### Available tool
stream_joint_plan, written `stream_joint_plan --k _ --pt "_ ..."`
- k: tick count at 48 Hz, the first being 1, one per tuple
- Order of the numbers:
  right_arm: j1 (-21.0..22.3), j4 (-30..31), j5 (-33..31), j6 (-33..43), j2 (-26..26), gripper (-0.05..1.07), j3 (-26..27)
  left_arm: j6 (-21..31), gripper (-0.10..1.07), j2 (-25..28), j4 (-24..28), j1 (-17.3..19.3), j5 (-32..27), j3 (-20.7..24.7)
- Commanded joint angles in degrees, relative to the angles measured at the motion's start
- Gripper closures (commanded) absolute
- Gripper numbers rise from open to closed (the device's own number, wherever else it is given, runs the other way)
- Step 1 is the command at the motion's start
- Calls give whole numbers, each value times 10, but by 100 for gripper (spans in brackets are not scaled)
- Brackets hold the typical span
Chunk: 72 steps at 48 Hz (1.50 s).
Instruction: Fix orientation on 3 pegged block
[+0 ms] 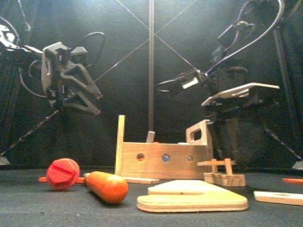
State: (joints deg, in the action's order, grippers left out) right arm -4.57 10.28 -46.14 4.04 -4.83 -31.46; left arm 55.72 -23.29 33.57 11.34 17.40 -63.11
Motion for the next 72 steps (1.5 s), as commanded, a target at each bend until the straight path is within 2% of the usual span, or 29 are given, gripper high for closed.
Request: stream_joint_plan --k 1,9,18,26,40,47,62,72 --pt "-1 -3 1 7 35 35 16 -1 12 -3 -6 -1 2 5" --pt "0 -2 -16 52 62 35 30 -3 12 -7 -13 0 3 6" --pt "-1 -25 -80 142 59 35 55 -3 12 -25 -14 4 2 4" --pt "-13 -22 -99 280 42 35 73 -1 12 -49 -19 4 3 -9" --pt "-48 31 -102 569 20 35 99 -2 12 -105 -37 11 2 -40" --pt "-57 29 -108 673 11 35 105 -2 12 -121 -47 12 2 -48" --pt "-59 28 -120 778 1 36 99 -1 12 -122 -59 12 -33 -49" --pt "-47 21 -124 797 -6 36 98 -1 12 -122 -62 12 -35 -53"
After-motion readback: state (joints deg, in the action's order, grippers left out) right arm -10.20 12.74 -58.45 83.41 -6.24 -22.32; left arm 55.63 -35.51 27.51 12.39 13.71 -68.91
